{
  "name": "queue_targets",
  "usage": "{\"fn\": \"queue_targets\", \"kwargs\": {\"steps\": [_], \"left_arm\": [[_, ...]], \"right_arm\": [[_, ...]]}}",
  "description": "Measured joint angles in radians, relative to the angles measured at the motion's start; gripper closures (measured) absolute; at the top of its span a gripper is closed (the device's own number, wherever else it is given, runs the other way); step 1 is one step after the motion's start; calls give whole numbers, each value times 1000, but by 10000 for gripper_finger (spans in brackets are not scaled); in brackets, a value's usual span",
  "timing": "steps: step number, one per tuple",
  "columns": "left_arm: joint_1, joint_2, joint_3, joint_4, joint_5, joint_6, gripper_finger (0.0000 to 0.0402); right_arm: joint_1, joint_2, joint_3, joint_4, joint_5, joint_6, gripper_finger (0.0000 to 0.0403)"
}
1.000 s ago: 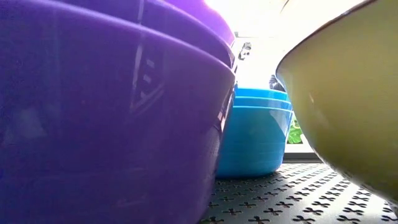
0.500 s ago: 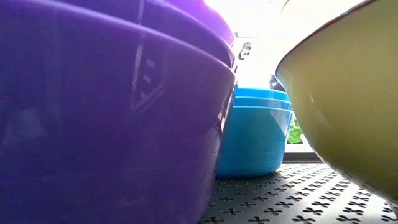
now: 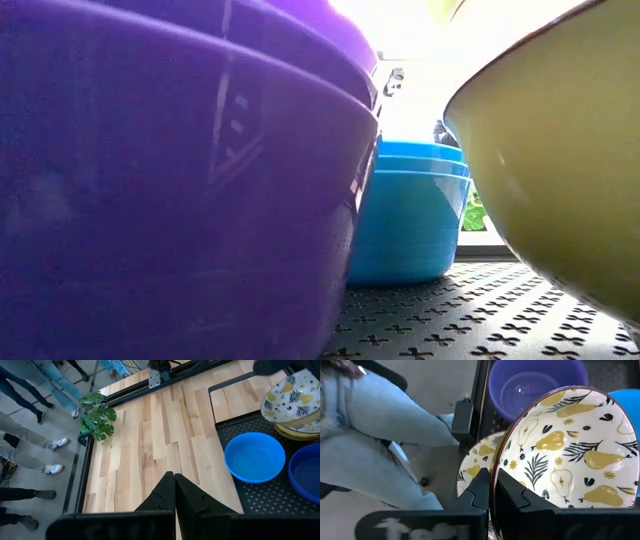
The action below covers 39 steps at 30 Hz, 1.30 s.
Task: Pick & Place Mini bowls
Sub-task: Stack the white patterned bowl on top of the white patterned bowls on the shelf
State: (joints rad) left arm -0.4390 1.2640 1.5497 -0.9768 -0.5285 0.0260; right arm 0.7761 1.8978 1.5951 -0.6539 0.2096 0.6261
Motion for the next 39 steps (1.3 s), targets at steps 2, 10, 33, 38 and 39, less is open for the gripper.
{"fn": "queue_targets", "kwargs": {"steps": [2, 10, 33, 38, 39], "left_arm": [[0, 0, 0, 0, 0, 3, 402], [0, 0, 0, 0, 1, 6, 402], [0, 0, 0, 0, 1, 7, 402], [0, 0, 0, 0, 1, 7, 402], [0, 0, 0, 0, 1, 7, 402]], "right_arm": [[0, 21, 0, 5, -2, 0, 394], [7, 64, 5, 9, -13, 3, 394], [29, 96, 9, 11, -24, -52, 394], [31, 98, 9, 10, -27, -51, 394], [31, 98, 10, 11, -28, -51, 393]]}}
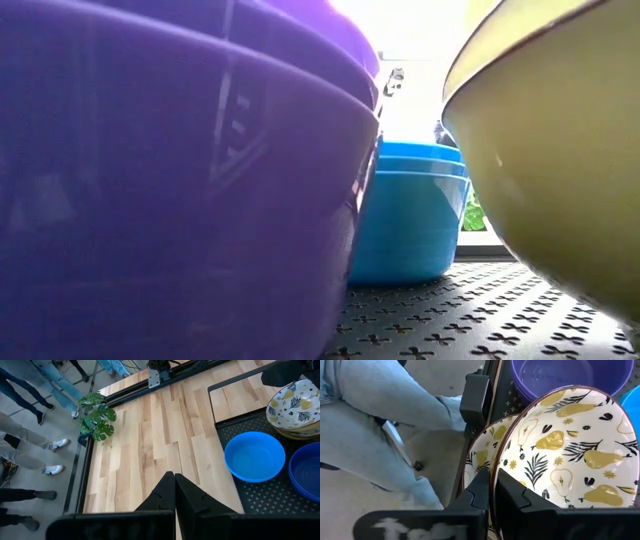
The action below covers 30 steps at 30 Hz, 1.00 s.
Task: Pick & Place Mini bowls
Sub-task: Stack the white patterned bowl on top of the white patterned bowls on the shelf
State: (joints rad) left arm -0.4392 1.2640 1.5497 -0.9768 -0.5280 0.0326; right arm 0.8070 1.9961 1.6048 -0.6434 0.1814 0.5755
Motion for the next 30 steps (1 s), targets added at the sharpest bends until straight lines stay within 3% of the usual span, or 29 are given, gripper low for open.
{"fn": "queue_targets", "kwargs": {"steps": [18, 30], "left_arm": [[0, 0, 0, 0, 0, 0, 402], [0, 0, 0, 0, 0, -1, 402]], "right_arm": [[0, 1, 0, -4, -7, 0, 343], [1, -13, 8, -8, -11, -6, 343]]}}
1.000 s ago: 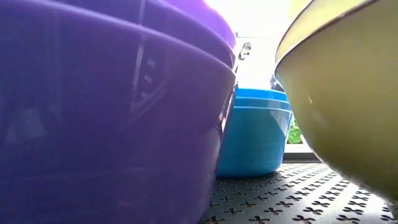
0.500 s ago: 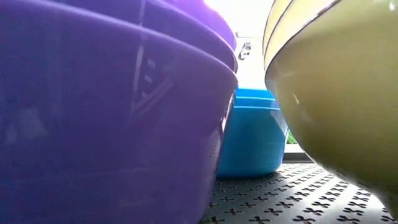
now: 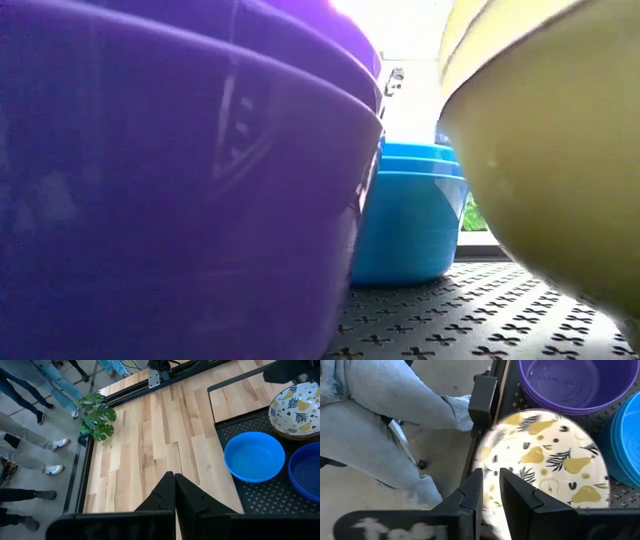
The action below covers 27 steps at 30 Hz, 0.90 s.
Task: Pick & Place Mini bowls
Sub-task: Stack the white patterned bowl on top of the white patterned bowls on the shelf, then return to Home Position
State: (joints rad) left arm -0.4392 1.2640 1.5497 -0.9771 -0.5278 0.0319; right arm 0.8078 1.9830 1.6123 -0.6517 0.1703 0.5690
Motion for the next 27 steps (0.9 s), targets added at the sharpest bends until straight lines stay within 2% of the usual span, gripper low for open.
{"fn": "queue_targets", "kwargs": {"steps": [18, 22, 27], "left_arm": [[0, 0, 0, 1, 10, -2, 402], [0, -2, 0, 14, 11, -3, 402], [0, -25, 0, 18, 14, 12, 402]], "right_arm": [[0, -10, 2, 0, 14, -18, 355], [-2, -55, 3, 0, 48, -82, 387], [-27, -140, 3, -4, 102, -134, 394]]}}
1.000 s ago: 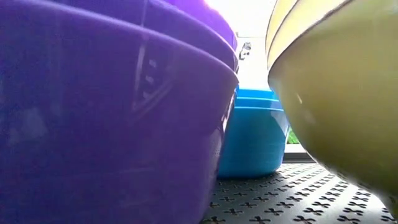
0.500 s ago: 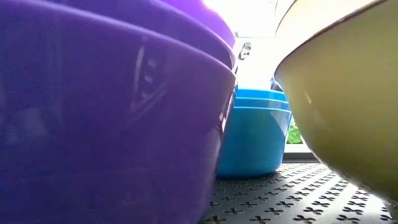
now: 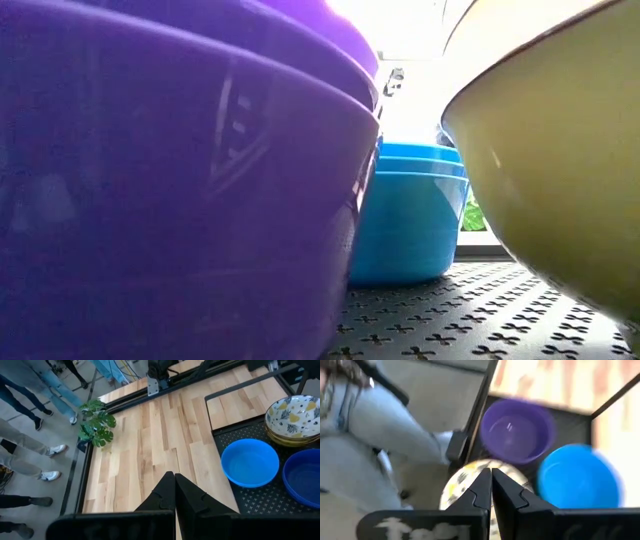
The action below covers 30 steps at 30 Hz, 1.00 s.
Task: Pick & Place Mini bowls
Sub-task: Return to Home Position
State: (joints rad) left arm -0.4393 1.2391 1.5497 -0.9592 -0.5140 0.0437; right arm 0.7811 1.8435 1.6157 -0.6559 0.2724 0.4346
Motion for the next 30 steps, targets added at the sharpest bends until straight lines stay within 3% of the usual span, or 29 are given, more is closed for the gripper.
{"fn": "queue_targets", "kwargs": {"steps": [15, 22, 30], "left_arm": [[0, -120, -11, 16, 24, 51, 402], [0, -244, -161, 110, 37, 74, 402], [0, -460, -361, 278, 84, 85, 402]], "right_arm": [[-173, -359, -10, -6, 19, -333, 394], [-251, -497, -68, -45, -45, -385, 394], [-274, -665, -227, 2, -90, -387, 394]]}}
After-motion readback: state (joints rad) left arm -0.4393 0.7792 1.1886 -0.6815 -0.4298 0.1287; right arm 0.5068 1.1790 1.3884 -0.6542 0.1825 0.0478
